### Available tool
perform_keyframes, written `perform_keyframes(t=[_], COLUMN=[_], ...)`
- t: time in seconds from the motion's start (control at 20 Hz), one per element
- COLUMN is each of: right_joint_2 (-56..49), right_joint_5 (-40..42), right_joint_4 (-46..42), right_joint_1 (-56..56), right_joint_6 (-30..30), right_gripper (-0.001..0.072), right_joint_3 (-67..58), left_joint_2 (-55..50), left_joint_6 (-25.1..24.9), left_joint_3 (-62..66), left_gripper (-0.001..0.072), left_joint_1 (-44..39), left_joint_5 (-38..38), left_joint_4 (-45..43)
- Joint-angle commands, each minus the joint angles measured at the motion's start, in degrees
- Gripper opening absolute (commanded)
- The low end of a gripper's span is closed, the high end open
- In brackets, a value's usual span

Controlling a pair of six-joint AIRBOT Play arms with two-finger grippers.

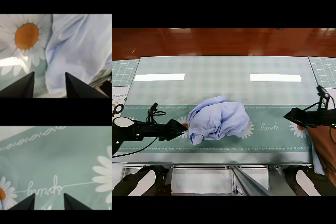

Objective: Fold the shirts.

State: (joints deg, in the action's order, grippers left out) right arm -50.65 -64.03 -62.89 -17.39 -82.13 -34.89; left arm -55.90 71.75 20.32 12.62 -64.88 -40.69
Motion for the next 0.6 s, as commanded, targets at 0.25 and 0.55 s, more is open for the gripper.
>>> perform_keyframes(t=[0.25,0.55], right_joint_2=[-8.83,-16.46], right_joint_5=[4.63,6.16], right_joint_4=[4.98,11.47], right_joint_1=[13.6,23.74], right_joint_6=[-1.53,1.18], right_gripper=[0.0411,0.0411], right_joint_3=[0.85,0.85], left_joint_2=[-13.11,-15.69], left_joint_6=[-6.62,-9.16], left_joint_3=[3.06,9.42], left_gripper=[0.0465,0.0022], left_joint_1=[-18.43,-19.5], left_joint_5=[11.89,10.75], left_joint_4=[14.82,14.62])
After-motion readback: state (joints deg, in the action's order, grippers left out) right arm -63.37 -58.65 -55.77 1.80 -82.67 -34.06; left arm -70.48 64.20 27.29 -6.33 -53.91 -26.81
